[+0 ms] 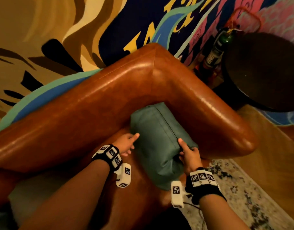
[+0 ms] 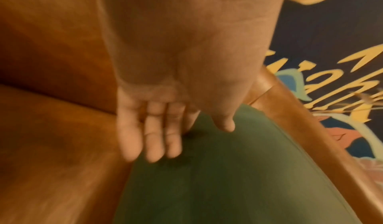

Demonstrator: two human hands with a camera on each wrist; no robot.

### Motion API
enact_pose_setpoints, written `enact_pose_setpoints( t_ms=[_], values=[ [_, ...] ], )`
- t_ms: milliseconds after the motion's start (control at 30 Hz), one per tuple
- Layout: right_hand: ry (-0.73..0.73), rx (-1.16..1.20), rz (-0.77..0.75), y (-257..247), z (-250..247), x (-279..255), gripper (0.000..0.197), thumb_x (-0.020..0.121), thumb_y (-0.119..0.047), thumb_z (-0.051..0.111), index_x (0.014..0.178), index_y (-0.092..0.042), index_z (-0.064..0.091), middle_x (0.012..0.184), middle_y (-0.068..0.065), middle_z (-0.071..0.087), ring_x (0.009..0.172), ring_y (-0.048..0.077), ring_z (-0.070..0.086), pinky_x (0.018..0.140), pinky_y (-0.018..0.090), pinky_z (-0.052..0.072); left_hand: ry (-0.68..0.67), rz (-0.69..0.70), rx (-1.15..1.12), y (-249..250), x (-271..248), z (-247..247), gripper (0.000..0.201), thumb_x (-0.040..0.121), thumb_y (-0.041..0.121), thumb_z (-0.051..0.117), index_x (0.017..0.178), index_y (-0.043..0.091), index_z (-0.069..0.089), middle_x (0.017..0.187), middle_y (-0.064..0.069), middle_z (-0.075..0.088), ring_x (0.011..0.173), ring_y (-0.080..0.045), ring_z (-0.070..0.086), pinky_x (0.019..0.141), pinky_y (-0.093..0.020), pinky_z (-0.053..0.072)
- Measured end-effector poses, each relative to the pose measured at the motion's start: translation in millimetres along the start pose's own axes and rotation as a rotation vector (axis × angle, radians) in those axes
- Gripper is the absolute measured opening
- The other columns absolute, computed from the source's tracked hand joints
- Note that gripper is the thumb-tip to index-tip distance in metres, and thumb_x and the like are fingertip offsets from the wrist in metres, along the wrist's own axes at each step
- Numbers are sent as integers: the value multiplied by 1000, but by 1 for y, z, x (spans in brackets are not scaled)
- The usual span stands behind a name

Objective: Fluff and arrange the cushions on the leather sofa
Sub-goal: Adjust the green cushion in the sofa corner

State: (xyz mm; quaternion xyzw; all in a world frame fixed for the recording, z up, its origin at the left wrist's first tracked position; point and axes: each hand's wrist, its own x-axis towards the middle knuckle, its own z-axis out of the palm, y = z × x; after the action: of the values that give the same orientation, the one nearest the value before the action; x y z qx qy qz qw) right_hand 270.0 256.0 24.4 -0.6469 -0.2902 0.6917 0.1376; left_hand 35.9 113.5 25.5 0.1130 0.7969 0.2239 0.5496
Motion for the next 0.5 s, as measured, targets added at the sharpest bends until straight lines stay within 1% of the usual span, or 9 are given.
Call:
enact_pose_setpoints(
  t_ms=[33,100,200,267,333,367,433,467,500],
  values=[
    [11,22,12,-11,-6,7,65,77,-32,85,128,-4,56,109,16,71,92,30,71,81,41,59,-36,-56,-25,6,-2,11,72,95,65,43,152,22,34,118,-10,62,90,-26,65,73,-38,58],
    [-20,62,40,-30,-22,21,49,84,-15,78,128,-1,59,116,22,71,105,38,70,90,52,57,-87,-121,-121,22,-6,38,87,90,69,49,157,25,17,149,-11,45,119,-36,58,85,-47,59],
    [-90,58,27,-45,-39,37,43,86,-10,75,126,-4,61,117,20,72,107,38,69,89,54,56,-80,-183,-344,40,0,70,109,81,69,62,158,24,0,159,-11,32,133,-44,48,96,-57,53],
    [-56,-46,52,-45,-49,46,60,74,-24,86,124,-4,60,108,18,73,94,34,73,78,47,59,-82,-236,-446,45,7,86,119,78,66,68,158,22,-8,161,-11,28,137,-46,42,100,-60,50],
    [35,-205,34,-48,-55,49,90,45,-46,97,112,-6,52,91,14,66,68,24,68,59,35,56,-63,-254,-490,44,11,94,124,78,62,72,157,22,-14,162,-8,27,139,-44,40,103,-60,47],
    [115,-306,-10,-54,-55,47,95,41,-47,99,111,-10,46,92,11,59,69,24,63,60,34,53,-41,-248,-482,43,13,96,124,78,62,72,157,21,-15,161,-7,29,138,-41,42,104,-59,47],
    [305,-526,-210,-67,-47,35,80,60,-30,95,114,-14,40,108,11,54,91,29,58,79,41,51,-40,-221,-425,40,13,92,123,78,65,69,158,20,-13,159,-8,33,135,-38,47,104,-54,48],
    [338,-591,-370,-73,-40,25,69,68,-20,90,116,-15,41,113,12,54,97,30,56,84,42,49,-57,-210,-401,39,12,89,119,80,66,67,158,20,-10,158,-9,35,132,-38,50,104,-52,49],
    [299,-638,-520,-77,-27,16,57,74,-12,84,116,-16,44,113,11,56,97,29,56,83,39,47,-68,-199,-396,35,10,83,113,82,66,64,159,21,-6,156,-10,37,130,-38,52,104,-51,49]
  ],
)
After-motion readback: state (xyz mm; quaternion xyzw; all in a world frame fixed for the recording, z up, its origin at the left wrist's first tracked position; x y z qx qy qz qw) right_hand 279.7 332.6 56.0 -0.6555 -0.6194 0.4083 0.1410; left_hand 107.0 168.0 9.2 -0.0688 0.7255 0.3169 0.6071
